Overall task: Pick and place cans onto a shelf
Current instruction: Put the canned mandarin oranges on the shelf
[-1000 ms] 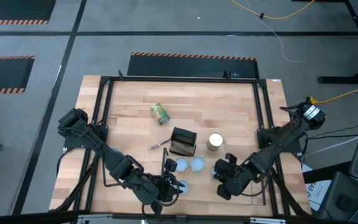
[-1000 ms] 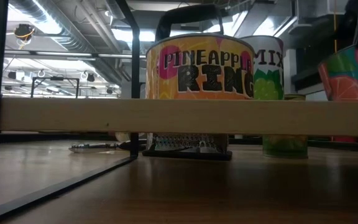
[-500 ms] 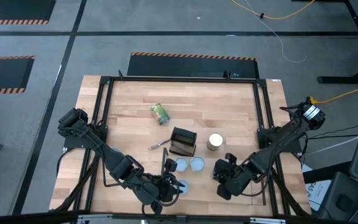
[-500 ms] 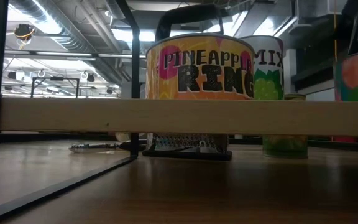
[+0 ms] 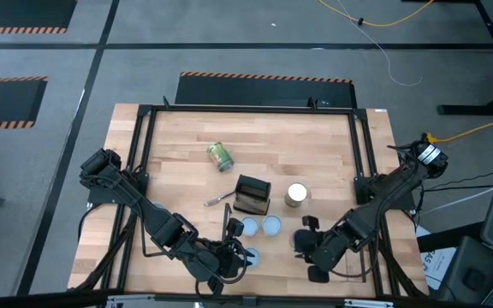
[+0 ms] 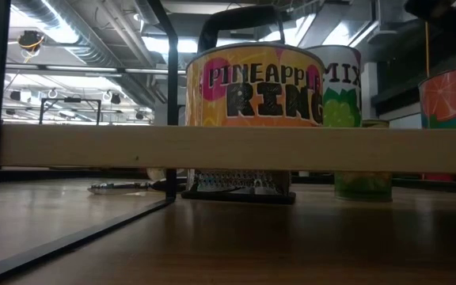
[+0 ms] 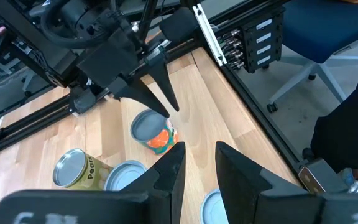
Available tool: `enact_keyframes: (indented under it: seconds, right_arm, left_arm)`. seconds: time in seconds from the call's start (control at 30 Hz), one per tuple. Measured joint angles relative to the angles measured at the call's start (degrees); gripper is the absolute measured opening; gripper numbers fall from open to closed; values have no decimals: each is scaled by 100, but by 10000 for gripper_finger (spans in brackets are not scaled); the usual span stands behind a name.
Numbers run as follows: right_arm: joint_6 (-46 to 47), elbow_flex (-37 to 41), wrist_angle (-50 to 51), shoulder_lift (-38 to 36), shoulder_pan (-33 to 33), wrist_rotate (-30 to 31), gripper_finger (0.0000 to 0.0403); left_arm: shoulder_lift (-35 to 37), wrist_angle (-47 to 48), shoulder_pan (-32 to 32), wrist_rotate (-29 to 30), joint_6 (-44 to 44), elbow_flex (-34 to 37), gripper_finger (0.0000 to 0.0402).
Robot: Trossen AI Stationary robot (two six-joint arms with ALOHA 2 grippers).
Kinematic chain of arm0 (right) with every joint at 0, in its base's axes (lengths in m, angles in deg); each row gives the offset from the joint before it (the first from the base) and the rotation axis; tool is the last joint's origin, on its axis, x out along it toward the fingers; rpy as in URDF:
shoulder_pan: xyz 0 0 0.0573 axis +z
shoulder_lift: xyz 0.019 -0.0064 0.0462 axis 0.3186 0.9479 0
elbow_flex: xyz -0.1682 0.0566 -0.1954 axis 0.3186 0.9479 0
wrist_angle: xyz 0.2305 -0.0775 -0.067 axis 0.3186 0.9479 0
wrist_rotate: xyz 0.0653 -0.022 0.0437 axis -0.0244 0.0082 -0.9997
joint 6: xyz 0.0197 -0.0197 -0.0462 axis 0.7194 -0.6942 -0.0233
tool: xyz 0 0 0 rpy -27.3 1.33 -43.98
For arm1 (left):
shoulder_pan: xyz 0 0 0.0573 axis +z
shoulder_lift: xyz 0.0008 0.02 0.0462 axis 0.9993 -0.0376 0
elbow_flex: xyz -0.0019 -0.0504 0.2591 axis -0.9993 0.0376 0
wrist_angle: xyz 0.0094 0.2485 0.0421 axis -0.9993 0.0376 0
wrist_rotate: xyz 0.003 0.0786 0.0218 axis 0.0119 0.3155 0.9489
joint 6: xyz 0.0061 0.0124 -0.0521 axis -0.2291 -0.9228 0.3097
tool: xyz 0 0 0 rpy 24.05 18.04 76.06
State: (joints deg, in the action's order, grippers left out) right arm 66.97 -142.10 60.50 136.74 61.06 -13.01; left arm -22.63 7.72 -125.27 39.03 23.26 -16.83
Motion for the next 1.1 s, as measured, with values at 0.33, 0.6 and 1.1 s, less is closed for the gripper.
enact_keyframes:
  seconds: [0.33,0.6,1.1]
  right_arm:
    - [-143,0,638,22,4,0,79]
    - [-156,-2,842,106,15,2,79]
    - [-169,-20,846,431,15,79,79]
  left_arm:
    - [0,-1,1,-2,2,0,82]
    - [0,-1,0,-2,2,0,82]
    - [0,-13,0,-6,2,0,82]
